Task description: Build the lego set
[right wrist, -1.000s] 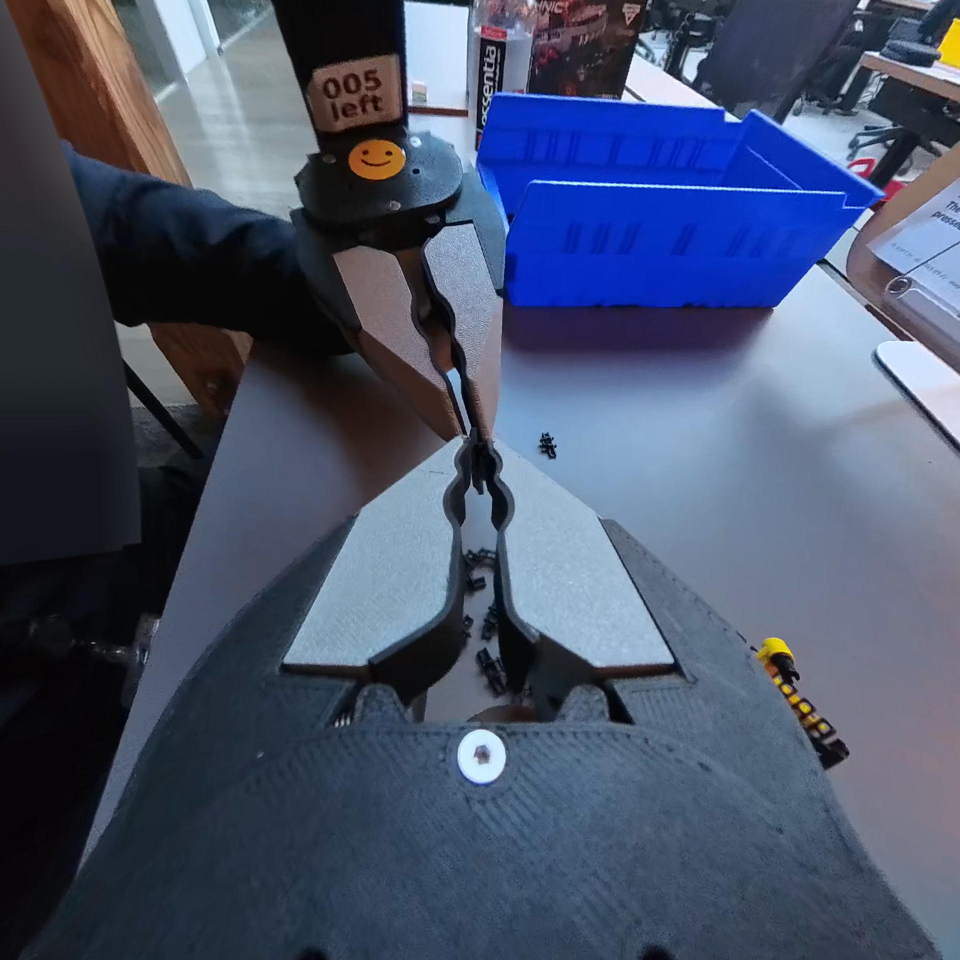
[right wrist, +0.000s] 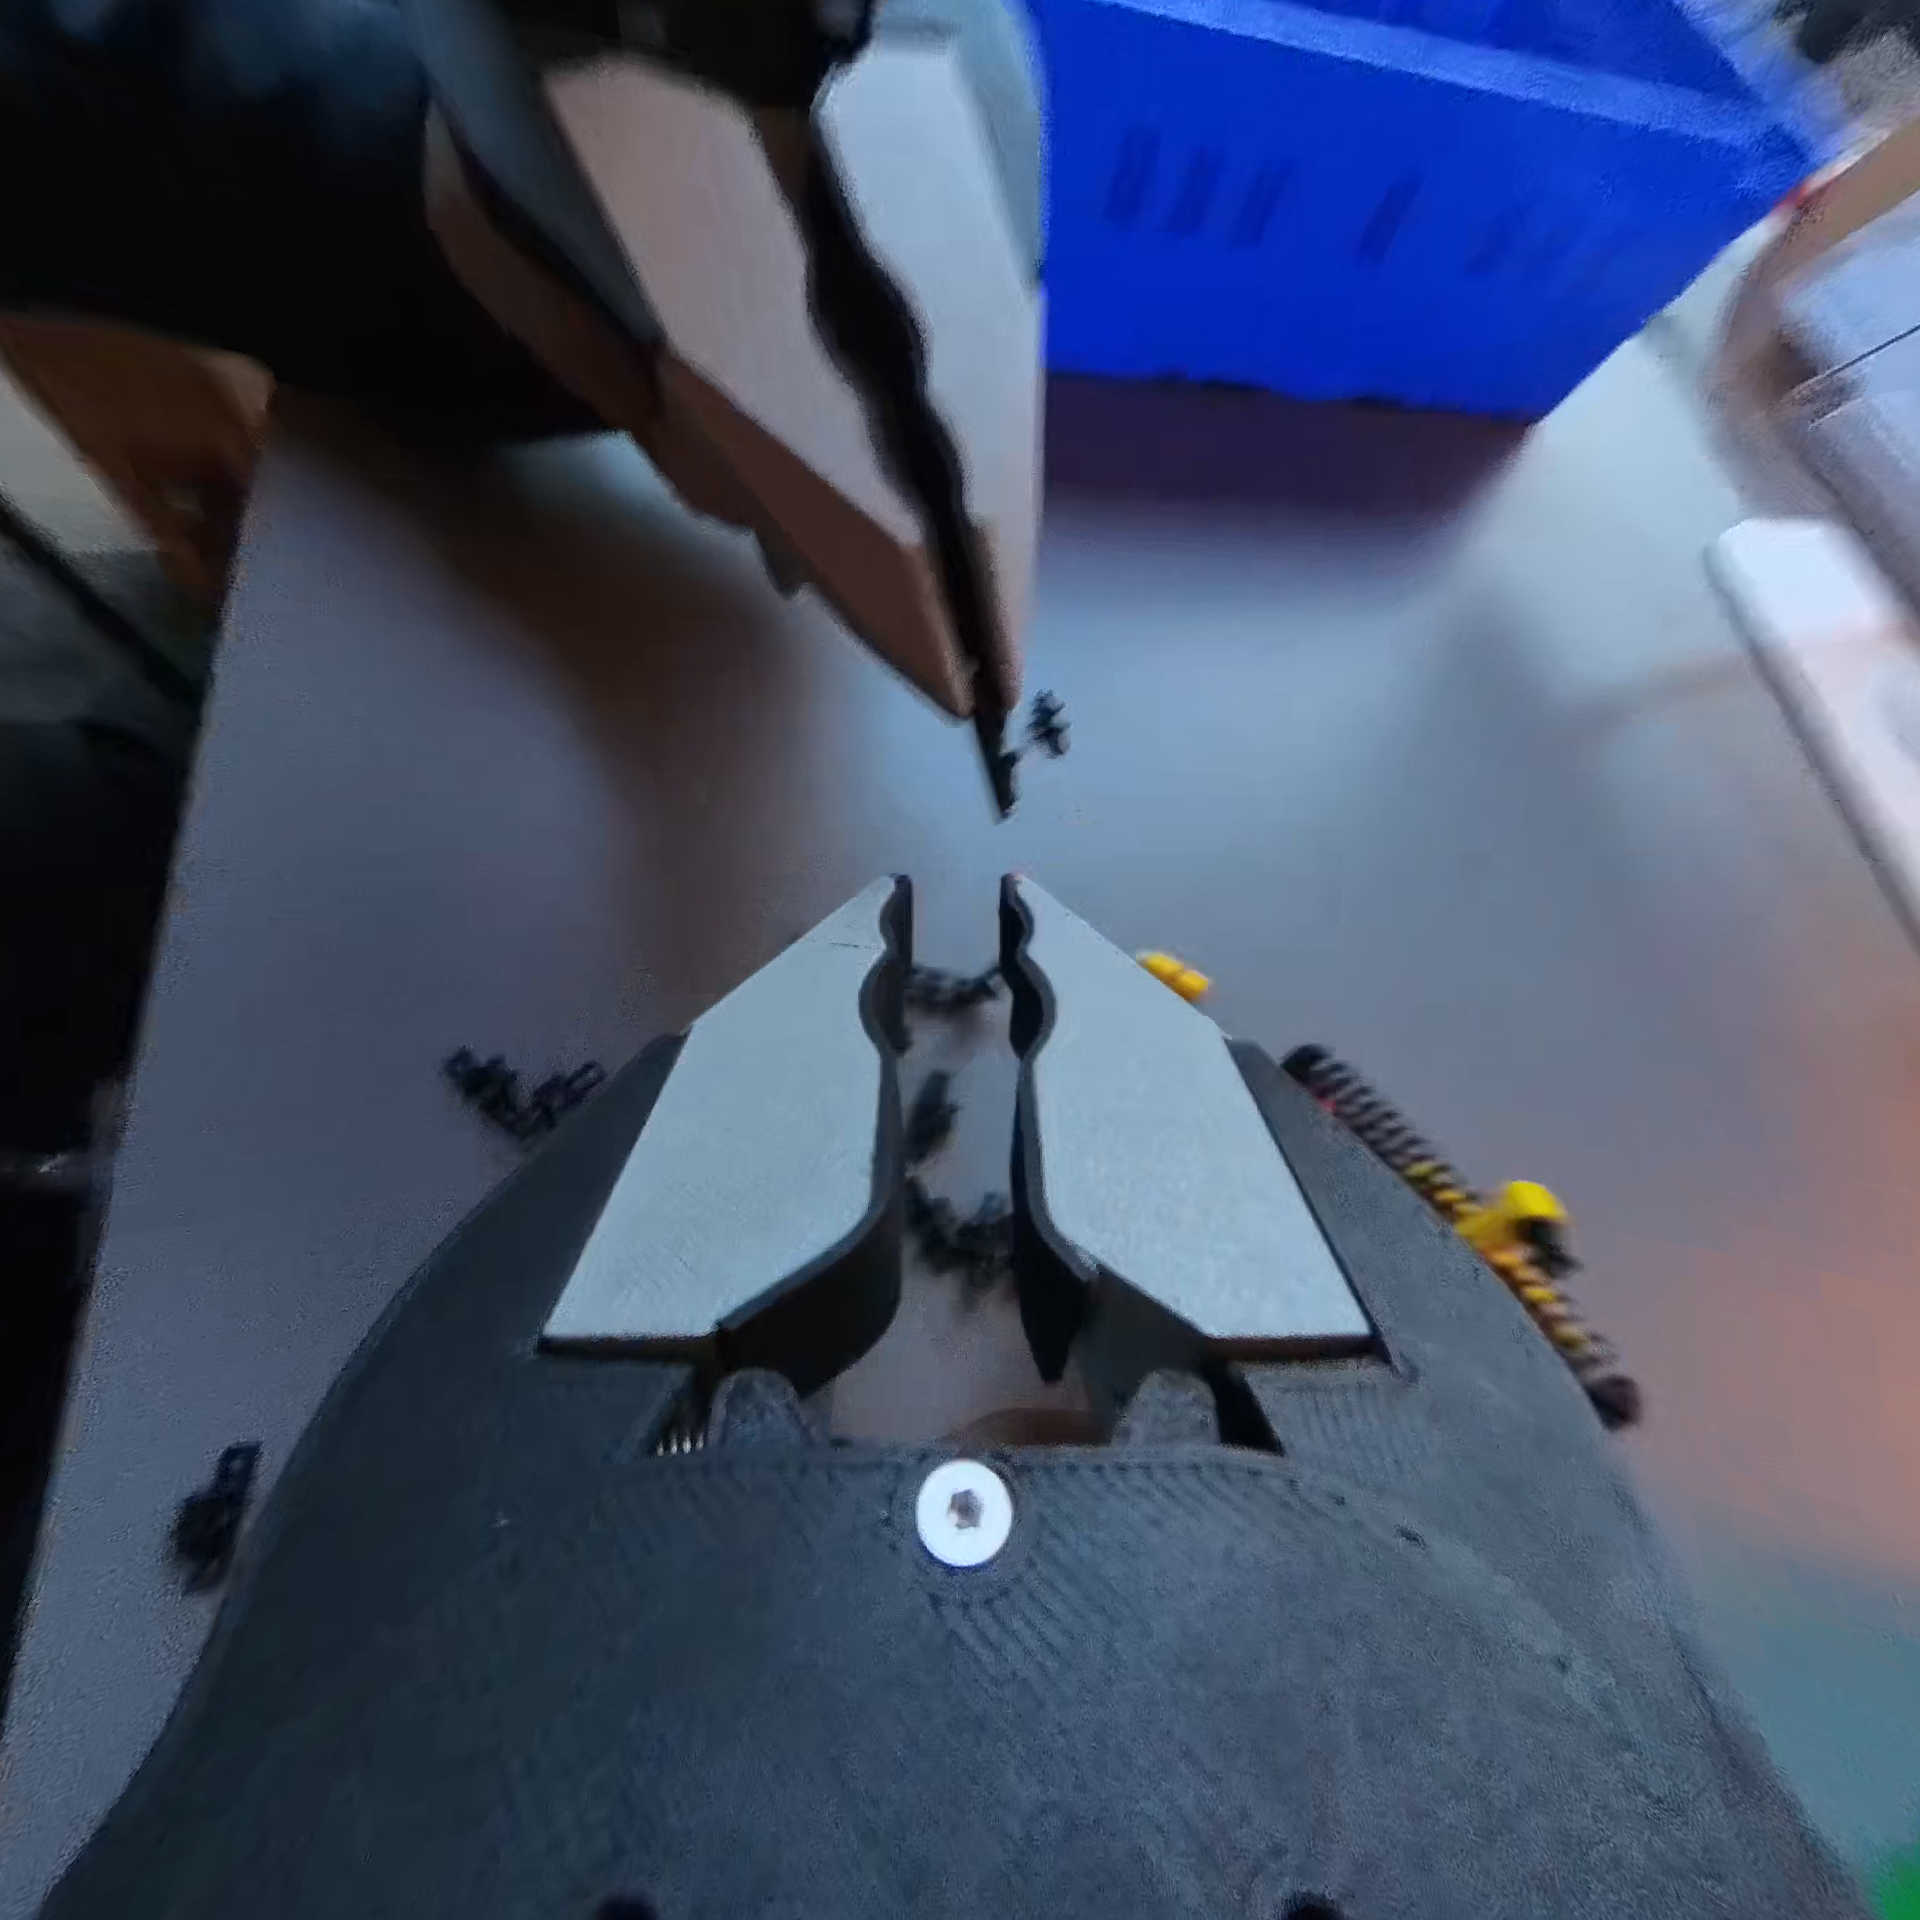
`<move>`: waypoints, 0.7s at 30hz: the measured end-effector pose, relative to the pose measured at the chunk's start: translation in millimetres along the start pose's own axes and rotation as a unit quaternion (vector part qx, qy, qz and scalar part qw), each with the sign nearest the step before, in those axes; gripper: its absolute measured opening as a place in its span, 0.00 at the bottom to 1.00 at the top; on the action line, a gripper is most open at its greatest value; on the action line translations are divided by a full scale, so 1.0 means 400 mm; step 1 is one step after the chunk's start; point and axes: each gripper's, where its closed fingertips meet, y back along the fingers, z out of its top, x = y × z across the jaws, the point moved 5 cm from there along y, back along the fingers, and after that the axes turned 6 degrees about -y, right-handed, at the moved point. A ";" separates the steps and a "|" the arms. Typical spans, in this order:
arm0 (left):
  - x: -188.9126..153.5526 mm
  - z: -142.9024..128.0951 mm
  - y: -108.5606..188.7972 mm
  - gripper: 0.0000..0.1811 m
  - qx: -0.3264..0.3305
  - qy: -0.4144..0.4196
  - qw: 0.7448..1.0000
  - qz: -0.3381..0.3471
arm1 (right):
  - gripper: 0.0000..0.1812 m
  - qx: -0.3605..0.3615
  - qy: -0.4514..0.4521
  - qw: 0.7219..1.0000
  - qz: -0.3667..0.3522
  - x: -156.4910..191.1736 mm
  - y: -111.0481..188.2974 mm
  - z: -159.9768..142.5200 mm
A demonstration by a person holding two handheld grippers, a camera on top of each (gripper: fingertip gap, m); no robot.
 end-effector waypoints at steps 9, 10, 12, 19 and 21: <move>0.003 -0.007 -0.001 0.00 0.012 0.002 1.000 -0.001 | 0.14 0.005 -0.007 1.000 -0.001 -0.005 -0.005 -0.001; 0.001 -0.008 -0.003 0.00 0.015 0.001 1.000 -0.004 | 0.13 -0.028 -0.001 1.000 0.005 0.001 0.011 0.020; -0.008 -0.013 -0.007 0.00 0.021 -0.005 1.000 -0.015 | 0.08 -0.064 0.006 0.998 0.017 0.011 0.031 0.042; -0.031 -0.004 -0.011 0.00 0.011 -0.032 0.999 -0.031 | 0.01 -0.039 0.037 0.999 0.006 0.021 0.016 0.029; -0.025 0.001 -0.008 0.00 -0.001 -0.021 0.999 -0.028 | 0.01 -0.055 0.025 0.998 0.011 0.017 0.026 0.037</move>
